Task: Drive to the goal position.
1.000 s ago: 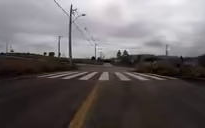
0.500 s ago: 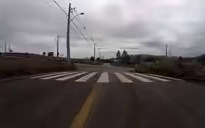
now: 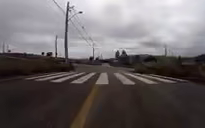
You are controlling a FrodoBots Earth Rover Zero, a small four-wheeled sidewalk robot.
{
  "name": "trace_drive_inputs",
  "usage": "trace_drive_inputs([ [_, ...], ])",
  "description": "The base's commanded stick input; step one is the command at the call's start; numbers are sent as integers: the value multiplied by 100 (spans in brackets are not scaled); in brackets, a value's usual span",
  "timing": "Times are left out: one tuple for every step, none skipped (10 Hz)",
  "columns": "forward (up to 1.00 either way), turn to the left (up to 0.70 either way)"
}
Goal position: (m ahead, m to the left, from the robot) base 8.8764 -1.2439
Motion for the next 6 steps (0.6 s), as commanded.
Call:
trace_drive_inputs([
  [70, 0],
  [70, 0],
  [70, 0],
  [70, 0],
  [70, 0],
  [70, 0],
])
